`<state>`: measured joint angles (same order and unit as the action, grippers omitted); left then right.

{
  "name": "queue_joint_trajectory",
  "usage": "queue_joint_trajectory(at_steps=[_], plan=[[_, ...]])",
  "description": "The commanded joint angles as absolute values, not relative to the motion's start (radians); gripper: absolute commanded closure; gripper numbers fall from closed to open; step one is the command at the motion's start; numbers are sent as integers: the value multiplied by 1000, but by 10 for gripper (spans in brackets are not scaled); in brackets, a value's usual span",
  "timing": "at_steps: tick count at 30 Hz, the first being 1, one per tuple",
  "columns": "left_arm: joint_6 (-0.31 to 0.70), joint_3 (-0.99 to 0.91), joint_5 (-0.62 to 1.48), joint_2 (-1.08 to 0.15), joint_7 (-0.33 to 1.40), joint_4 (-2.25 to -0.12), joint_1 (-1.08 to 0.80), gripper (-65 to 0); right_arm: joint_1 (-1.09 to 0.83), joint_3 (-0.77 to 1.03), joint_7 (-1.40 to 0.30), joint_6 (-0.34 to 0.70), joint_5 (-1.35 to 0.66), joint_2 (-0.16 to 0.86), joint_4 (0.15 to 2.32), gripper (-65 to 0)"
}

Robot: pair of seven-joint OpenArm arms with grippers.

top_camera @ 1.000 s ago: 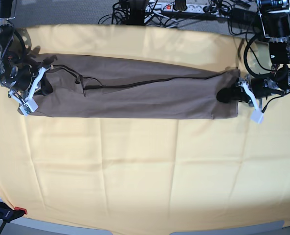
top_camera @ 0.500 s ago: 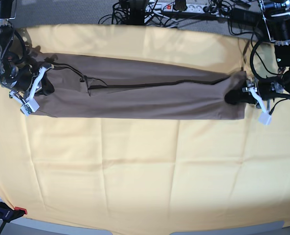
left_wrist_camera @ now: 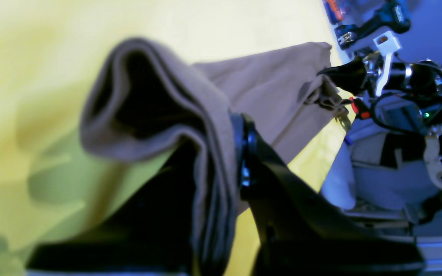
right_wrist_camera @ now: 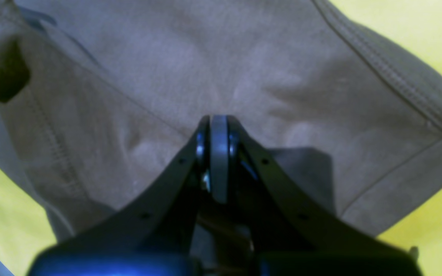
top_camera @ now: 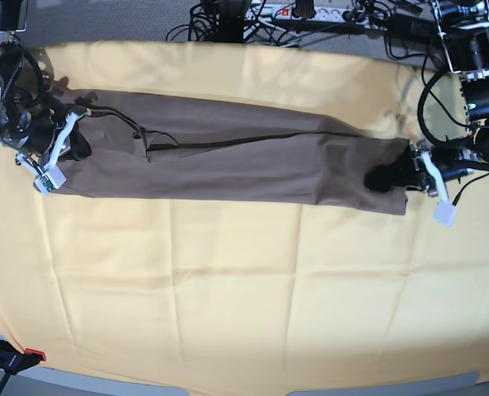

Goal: Fold the T-shirt properly
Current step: 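Fold the strip's end over toward the right gripper with the left gripper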

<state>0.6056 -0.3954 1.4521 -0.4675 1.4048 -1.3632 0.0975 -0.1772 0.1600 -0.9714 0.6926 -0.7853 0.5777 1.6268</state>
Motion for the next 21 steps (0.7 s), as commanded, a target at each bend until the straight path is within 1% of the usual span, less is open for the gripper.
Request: queue_joint_trajectory(at_steps=[1,7,10,16,21], plan=[[605,-404,1484,-467,1396,-1401,116,0,-168,165,-966,691,-788,593,1634,0],[606,-387,1484,-363,1396,-1499,109,0,-169,165,-960,691,-787,593,1634,0],[615,-352,1484,-311,1396,-1500,104,0,-169,165,-960,691,-788,593,1634,0],[684,-264,1484,-212,1396,-1499,95,0,-168,165,-960,691,-788,593,1634,0],[689,-242,1467,-133,1380,-1499,95,0,-169,165,-961,691,-787,593,1634,0]])
